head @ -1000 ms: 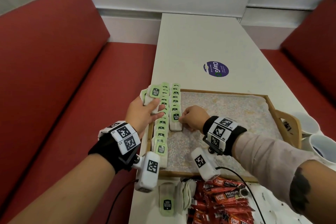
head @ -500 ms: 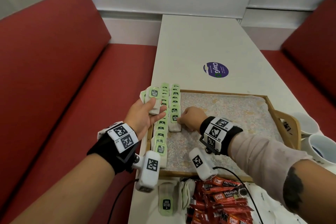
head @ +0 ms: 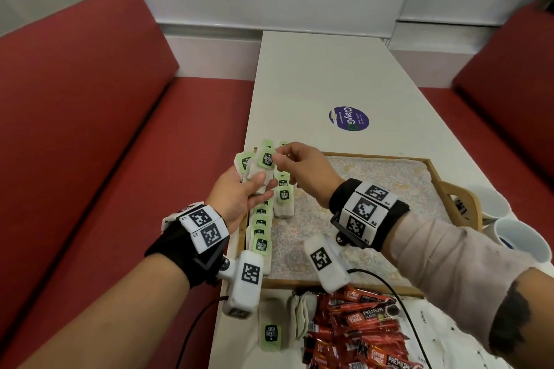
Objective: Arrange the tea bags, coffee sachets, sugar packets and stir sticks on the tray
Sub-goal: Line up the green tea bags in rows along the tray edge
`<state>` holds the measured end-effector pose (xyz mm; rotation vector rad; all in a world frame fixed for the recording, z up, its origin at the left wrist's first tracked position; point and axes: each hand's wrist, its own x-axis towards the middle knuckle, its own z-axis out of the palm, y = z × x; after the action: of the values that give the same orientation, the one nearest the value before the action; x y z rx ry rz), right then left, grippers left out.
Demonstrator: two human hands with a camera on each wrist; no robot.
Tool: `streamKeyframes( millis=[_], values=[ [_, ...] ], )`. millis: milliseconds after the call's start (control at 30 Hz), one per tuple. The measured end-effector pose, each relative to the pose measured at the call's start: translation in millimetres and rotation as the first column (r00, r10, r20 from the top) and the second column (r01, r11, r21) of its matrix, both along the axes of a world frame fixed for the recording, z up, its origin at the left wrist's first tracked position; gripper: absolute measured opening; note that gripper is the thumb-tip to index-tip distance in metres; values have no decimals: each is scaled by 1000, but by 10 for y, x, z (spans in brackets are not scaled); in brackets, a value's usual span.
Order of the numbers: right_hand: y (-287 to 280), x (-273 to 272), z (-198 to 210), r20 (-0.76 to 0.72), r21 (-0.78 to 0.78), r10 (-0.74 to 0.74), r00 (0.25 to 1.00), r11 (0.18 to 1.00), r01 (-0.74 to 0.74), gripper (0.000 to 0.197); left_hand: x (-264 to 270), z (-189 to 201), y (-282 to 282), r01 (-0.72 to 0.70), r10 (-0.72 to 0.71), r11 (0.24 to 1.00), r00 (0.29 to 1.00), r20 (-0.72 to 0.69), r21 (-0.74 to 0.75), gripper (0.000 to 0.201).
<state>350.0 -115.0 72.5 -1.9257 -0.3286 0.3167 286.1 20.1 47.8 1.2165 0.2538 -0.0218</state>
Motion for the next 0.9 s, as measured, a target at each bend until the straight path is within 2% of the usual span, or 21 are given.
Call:
streamKeyframes(
  millis=[100, 167, 400, 533, 633, 800, 900],
  values=[
    [9, -1, 3, 12, 13, 1, 1000, 1000, -1, 11, -8, -8, 0, 3, -3, 1000, 1000, -7, 10, 31],
    [5, 1, 2, 30, 25, -5, 1000, 1000, 4, 17, -5, -16, 11, -21, 21, 1000, 1000, -13, 14, 32],
    [-99, 66, -15, -7, 28, -71, 997, 997, 71, 16, 66, -48, 94, -203, 204, 979, 978, -48, 28, 21],
    [-166, 73, -127, -26, -128, -47, 999, 991, 44, 21, 72, -74, 108, -196, 199, 979, 979, -48, 50, 18],
    [-178, 35, -236, -118, -236, 2, 993, 971, -30, 18, 80, -86, 114, -188, 191, 981, 980, -49, 51, 19],
    [-154, -49, -349, -238, -350, 77, 968, 923, -159, 11, 85, -94, 142, -171, 173, 984, 984, -48, 54, 19],
    [-138, -36, -397, -253, -418, 84, 964, 889, -187, 10, 92, -99, 157, -156, 159, 986, 986, -51, 54, 20]
  ],
)
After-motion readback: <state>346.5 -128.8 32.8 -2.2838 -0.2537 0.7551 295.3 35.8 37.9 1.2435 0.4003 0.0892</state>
